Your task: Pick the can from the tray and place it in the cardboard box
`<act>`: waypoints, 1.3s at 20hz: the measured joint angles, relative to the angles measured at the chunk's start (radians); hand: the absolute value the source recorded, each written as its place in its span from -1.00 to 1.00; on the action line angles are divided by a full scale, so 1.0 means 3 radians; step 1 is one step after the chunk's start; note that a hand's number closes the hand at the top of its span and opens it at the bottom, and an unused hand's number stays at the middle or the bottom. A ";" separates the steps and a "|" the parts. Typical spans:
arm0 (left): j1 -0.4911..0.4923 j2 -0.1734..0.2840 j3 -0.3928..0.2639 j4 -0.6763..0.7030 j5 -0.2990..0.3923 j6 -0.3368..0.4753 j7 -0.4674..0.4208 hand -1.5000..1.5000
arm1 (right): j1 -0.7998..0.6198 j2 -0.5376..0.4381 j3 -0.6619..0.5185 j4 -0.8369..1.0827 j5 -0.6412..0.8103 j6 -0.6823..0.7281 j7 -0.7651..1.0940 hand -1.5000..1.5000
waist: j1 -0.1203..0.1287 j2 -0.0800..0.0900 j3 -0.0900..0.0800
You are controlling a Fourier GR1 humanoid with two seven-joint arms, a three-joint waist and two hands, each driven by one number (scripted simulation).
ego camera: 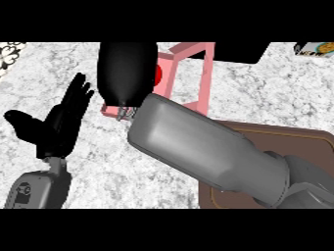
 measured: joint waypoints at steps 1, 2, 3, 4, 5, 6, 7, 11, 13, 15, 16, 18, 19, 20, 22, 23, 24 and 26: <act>-0.0023 0.0000 0.0023 0.0028 0.0015 0.0000 -0.0003 0.00 | -0.0022 0.0002 0.0008 0.0085 -0.0044 -0.0023 -0.0023 1.00 | -0.0016 0.0005 0.0000; -0.0034 0.0009 0.0035 0.0025 0.0016 0.0005 0.0003 0.00 | -0.0026 0.0003 0.0029 0.0178 -0.0083 -0.0049 -0.0046 1.00 | -0.0021 0.0008 0.0001; -0.0022 0.0021 0.0048 0.0028 0.0019 -0.0004 -0.0012 0.00 | -0.0034 0.0005 0.0045 0.0274 -0.0141 -0.0054 -0.0070 1.00 | -0.0026 0.0010 0.0001; -0.0016 0.0047 0.0068 0.0002 0.0036 -0.0019 0.0006 0.00 | -0.0025 0.0007 0.0060 0.0373 -0.0204 -0.0043 -0.0098 1.00 | -0.0028 0.0010 0.0002; -0.0032 0.0049 0.0076 0.0018 0.0040 -0.0020 0.0006 0.00 | -0.0013 0.0009 0.0089 0.0436 -0.0292 -0.0011 -0.0110 1.00 | -0.0035 0.0012 0.0002; -0.0011 0.0050 0.0075 0.0011 0.0043 -0.0027 -0.0002 0.00 | 0.0023 0.0011 0.0084 0.0534 -0.0380 0.0033 -0.0136 1.00 | -0.0037 0.0014 0.0001; -0.0009 0.0042 0.0069 0.0014 0.0038 -0.0022 -0.0002 0.00 | 0.0071 0.0013 0.0088 0.0622 -0.0475 0.0078 -0.0158 -1.00 | -0.0040 0.0019 0.0001; -0.0014 0.0042 0.0075 0.0003 0.0041 -0.0019 0.0006 0.00 | 0.0194 0.0018 0.0061 0.0887 -0.0853 0.0197 -0.0222 -1.00 | -0.0046 0.0024 0.0004; -0.0034 0.0037 0.0087 0.0047 0.0037 -0.0017 -0.0026 0.00 | 0.0188 0.0021 0.0054 0.0997 -0.0980 0.0152 -0.0287 -1.00 | -0.0065 0.0027 0.0006; 0.0009 0.0047 0.0087 -0.0026 0.0055 -0.0029 0.0004 0.00 | 0.0186 0.0022 0.0082 0.1070 -0.1030 0.0018 -0.0361 -1.00 | -0.0062 0.0023 0.0008; -0.0003 0.0058 0.0088 -0.0052 0.0057 -0.0030 0.0035 0.00 | 0.0186 0.0023 0.0101 0.1100 -0.1002 -0.0106 -0.0413 -1.00 | -0.0065 0.0023 0.0009; 0.0042 0.0064 0.0105 -0.0067 0.0058 -0.0028 0.0015 0.00 | 0.0140 0.0025 0.0112 0.1125 -0.0899 -0.0379 -0.0512 -1.00 | -0.0089 0.0018 0.0011; 0.0035 0.0059 0.0108 -0.0042 0.0056 -0.0023 0.0008 0.00 | 0.0109 0.0025 0.0123 0.1110 -0.0838 -0.0529 -0.0551 -1.00 | -0.0101 0.0019 0.0012; 0.0069 0.0056 0.0112 -0.0043 0.0055 -0.0022 -0.0008 0.00 | 0.0088 0.0025 0.0120 0.1096 -0.0780 -0.0689 -0.0580 -1.00 | -0.0109 0.0015 0.0012; 0.0067 0.0062 0.0119 -0.0065 0.0053 -0.0012 0.0007 0.00 | 0.0051 0.0028 0.0093 0.1050 -0.0688 -0.1005 -0.0597 -1.00 | -0.0129 0.0007 0.0014; 0.0074 0.0066 0.0127 -0.0073 0.0057 -0.0013 0.0004 0.00 | 0.0036 0.0028 0.0060 0.1036 -0.0668 -0.1151 -0.0605 -1.00 | -0.0131 0.0007 0.0014; 0.0056 0.0076 0.0137 -0.0073 0.0063 -0.0011 0.0032 0.00 | 0.0022 0.0029 0.0031 0.1001 -0.0670 -0.1276 -0.0599 -1.00 | -0.0133 0.0006 0.0015; 0.0085 0.0073 0.0134 -0.0088 0.0067 -0.0017 0.0028 0.00 | 0.0027 0.0029 -0.0036 0.0901 -0.0700 -0.1513 -0.0569 -1.00 | -0.0141 -0.0001 0.0015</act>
